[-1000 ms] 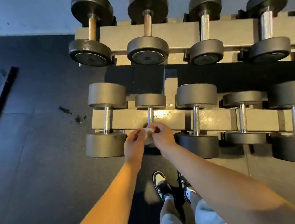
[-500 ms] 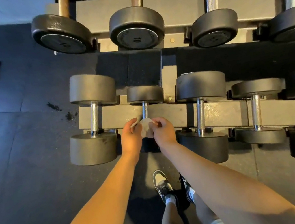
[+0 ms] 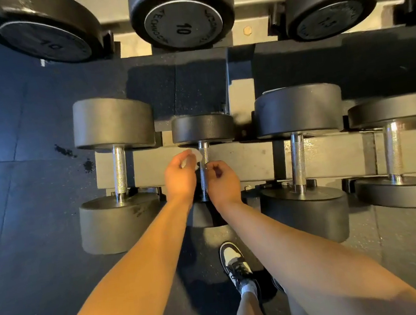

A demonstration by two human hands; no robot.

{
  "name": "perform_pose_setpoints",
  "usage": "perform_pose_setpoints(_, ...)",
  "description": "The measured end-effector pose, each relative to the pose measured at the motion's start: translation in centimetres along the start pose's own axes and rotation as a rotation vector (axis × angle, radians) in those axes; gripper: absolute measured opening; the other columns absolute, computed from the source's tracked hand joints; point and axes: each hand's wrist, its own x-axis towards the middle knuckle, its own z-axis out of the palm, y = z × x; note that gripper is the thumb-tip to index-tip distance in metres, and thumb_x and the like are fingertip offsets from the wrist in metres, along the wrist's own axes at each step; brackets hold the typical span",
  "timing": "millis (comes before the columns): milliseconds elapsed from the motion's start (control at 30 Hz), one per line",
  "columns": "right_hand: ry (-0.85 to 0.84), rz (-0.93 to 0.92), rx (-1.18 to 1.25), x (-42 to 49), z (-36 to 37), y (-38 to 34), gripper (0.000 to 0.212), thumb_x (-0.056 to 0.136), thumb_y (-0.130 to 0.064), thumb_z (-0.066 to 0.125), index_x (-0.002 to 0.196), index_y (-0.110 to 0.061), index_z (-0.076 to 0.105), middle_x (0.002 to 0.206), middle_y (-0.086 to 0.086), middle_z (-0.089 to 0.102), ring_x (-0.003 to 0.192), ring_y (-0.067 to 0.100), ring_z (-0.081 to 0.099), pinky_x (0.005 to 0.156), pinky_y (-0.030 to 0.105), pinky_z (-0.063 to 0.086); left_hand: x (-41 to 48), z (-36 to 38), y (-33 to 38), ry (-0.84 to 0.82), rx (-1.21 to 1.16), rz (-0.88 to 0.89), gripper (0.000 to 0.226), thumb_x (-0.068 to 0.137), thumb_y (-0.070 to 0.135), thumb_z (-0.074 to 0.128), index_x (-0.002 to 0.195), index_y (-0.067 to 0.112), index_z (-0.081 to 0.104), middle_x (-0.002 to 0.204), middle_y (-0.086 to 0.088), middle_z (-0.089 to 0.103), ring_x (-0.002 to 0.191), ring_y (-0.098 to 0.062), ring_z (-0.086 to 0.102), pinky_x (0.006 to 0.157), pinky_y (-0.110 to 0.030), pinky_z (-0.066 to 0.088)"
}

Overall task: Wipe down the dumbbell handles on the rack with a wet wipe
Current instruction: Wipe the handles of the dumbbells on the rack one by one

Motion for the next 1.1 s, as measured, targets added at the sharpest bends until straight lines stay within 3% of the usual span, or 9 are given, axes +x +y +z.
perform_pose_setpoints(133, 0.07, -0.184, -0.177, 0.5, 0.3, 0.9, 0.016, 0.101, -0.02, 0.052, 0.11, -0.021, 0.065, 0.111, -0.004, 0.061, 0.096, 0.014, 0.06, 0.086, 0.031, 0.052, 1.4, 1.6, -0.7, -0.016, 0.056, 0.106, 0.024, 0.105, 0.018, 0.052, 0.124, 0.017, 0.068, 0.111, 0.005, 0.067, 0.097, 0.0, 0.06, 0.08, -0.01, 0.044)
perform_pose_setpoints(267, 0.07, -0.205, -0.195, 0.3, 0.2, 0.9, 0.023, 0.102, -0.02, 0.051, 0.12, -0.023, 0.064, 0.12, -0.004, 0.061, 0.103, 0.013, 0.059, 0.088, 0.026, 0.048, 1.3, 1.4, -1.2, -0.009, 0.152, 0.142, 0.023, 0.1, 0.003, 0.056, 0.113, 0.013, 0.071, 0.112, 0.0, 0.067, 0.107, -0.012, 0.061, 0.095, -0.025, 0.048)
perform_pose_setpoints(367, 0.067, -0.224, -0.195, 0.2, 0.0, 1.1, 0.025, 0.102, -0.018, 0.05, 0.122, -0.023, 0.065, 0.119, -0.002, 0.062, 0.105, 0.015, 0.06, 0.092, 0.03, 0.05, 0.8, 1.0, -1.5, -0.033, 0.26, 0.142, 0.022, 0.097, 0.005, 0.057, 0.111, 0.014, 0.072, 0.106, 0.004, 0.068, 0.099, -0.009, 0.058, 0.091, -0.024, 0.048)
perform_pose_setpoints(500, 0.059, -0.248, -0.188, 0.2, -0.1, 1.1, 0.029, 0.101, -0.017, 0.051, 0.126, -0.023, 0.064, 0.12, -0.001, 0.064, 0.108, 0.016, 0.06, 0.095, 0.028, 0.048, 1.3, 1.0, -0.8, 0.003, 0.164, 0.129, 0.022, 0.098, 0.007, 0.055, 0.101, 0.027, 0.065, 0.098, 0.008, 0.064, 0.091, -0.006, 0.06, 0.069, -0.005, 0.041)
perform_pose_setpoints(633, 0.065, -0.256, -0.187, 0.2, -0.2, 1.1, 0.029, 0.102, -0.02, 0.05, 0.128, -0.025, 0.064, 0.12, -0.003, 0.063, 0.106, 0.015, 0.061, 0.092, 0.027, 0.048, 2.4, 1.8, -0.2, 0.037, 0.221, 0.202, 0.021, 0.101, 0.01, 0.052, 0.112, 0.015, 0.069, 0.098, 0.006, 0.064, 0.083, 0.003, 0.056, 0.064, 0.003, 0.038)
perform_pose_setpoints(767, 0.065, -0.251, -0.205, 0.1, -0.2, 1.1, 0.03, 0.102, -0.019, 0.05, 0.128, -0.026, 0.063, 0.121, -0.003, 0.063, 0.107, 0.015, 0.061, 0.091, 0.023, 0.044, 1.5, 1.7, -1.3, 0.009, 0.327, 0.333, 0.021, 0.1, 0.004, 0.054, 0.11, 0.012, 0.071, 0.096, 0.006, 0.066, 0.085, 0.0, 0.06, 0.075, -0.009, 0.045)
perform_pose_setpoints(867, 0.055, -0.248, -0.225, 0.2, -0.2, 1.2, 0.032, 0.103, -0.019, 0.05, 0.132, -0.026, 0.061, 0.125, -0.003, 0.063, 0.11, 0.016, 0.061, 0.094, 0.026, 0.045, 0.6, 1.0, -2.1, -0.014, 0.415, 0.31, 0.024, 0.1, 0.012, 0.056, 0.118, 0.017, 0.071, 0.105, 0.011, 0.065, 0.093, 0.0, 0.058, 0.087, -0.019, 0.047)
perform_pose_setpoints(1000, 0.045, -0.251, -0.188, 0.1, -0.2, 1.2, 0.033, 0.102, -0.018, 0.051, 0.132, -0.025, 0.061, 0.124, -0.003, 0.062, 0.109, 0.014, 0.06, 0.097, 0.027, 0.049, 0.8, 1.3, -0.9, -0.011, 0.151, 0.264, 0.026, 0.098, 0.001, 0.057, 0.102, 0.024, 0.068, 0.097, 0.009, 0.066, 0.087, 0.005, 0.062, 0.076, -0.011, 0.047)
perform_pose_setpoints(1100, 0.048, -0.26, -0.178, 0.3, -0.3, 1.4, 0.033, 0.102, -0.018, 0.052, 0.132, -0.025, 0.062, 0.122, -0.004, 0.063, 0.108, 0.014, 0.06, 0.097, 0.029, 0.05, 2.0, 1.6, -0.2, 0.024, 0.047, 0.116, 0.025, 0.098, 0.008, 0.057, 0.097, 0.03, 0.068, 0.097, 0.007, 0.068, 0.09, -0.004, 0.064, 0.075, -0.017, 0.048)
